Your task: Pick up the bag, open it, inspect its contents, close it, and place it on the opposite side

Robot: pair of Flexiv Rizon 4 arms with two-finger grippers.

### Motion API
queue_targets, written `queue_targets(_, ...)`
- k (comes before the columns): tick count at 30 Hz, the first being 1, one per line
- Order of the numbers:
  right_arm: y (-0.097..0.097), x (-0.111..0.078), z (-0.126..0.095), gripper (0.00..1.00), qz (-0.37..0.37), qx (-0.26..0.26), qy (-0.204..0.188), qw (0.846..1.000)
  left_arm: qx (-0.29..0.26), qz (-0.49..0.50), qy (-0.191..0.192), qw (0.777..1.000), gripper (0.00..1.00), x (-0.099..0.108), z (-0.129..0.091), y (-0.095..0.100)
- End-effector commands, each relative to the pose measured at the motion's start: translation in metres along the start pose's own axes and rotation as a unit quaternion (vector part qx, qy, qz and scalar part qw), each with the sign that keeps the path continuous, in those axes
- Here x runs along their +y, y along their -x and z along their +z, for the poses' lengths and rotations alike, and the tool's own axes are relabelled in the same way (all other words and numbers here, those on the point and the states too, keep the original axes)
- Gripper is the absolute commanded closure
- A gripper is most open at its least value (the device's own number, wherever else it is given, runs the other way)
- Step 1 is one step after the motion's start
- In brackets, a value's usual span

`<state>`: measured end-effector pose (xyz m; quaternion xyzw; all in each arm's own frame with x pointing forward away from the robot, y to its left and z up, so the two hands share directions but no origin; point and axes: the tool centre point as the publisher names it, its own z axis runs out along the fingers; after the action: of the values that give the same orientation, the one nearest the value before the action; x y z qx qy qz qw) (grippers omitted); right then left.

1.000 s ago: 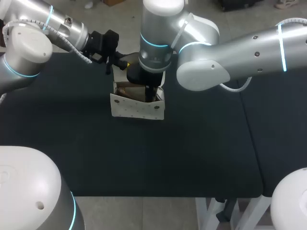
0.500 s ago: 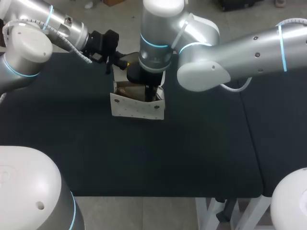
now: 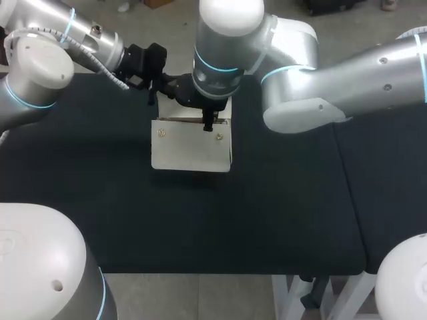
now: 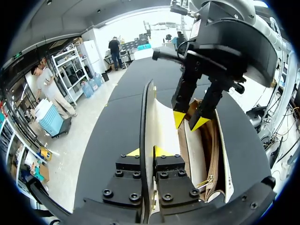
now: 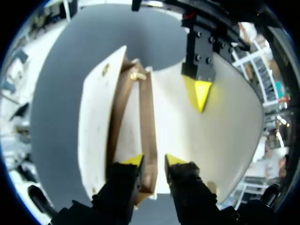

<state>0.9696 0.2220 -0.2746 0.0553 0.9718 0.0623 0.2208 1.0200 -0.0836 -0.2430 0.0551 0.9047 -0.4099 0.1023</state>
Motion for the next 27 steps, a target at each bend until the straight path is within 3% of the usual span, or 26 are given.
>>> queue_targets(1,-0.009,-0.008,-0.025,0.69,0.002,-0.040,0.002,0.999,-0.004,0.001,0.001,1.000,1.00,-0.002,-0.001,-0.005)
queue_targets(5,-0.009,-0.009,-0.024,0.67,0.001,-0.039,0.000,0.999,-0.005,0.003,-0.001,1.000,1.00,-0.003,-0.002,-0.008)
queue_targets(27,-0.011,0.001,0.028,0.63,-0.010,0.028,-0.015,0.999,-0.007,0.016,-0.009,1.000,1.00,-0.009,-0.005,-0.009)
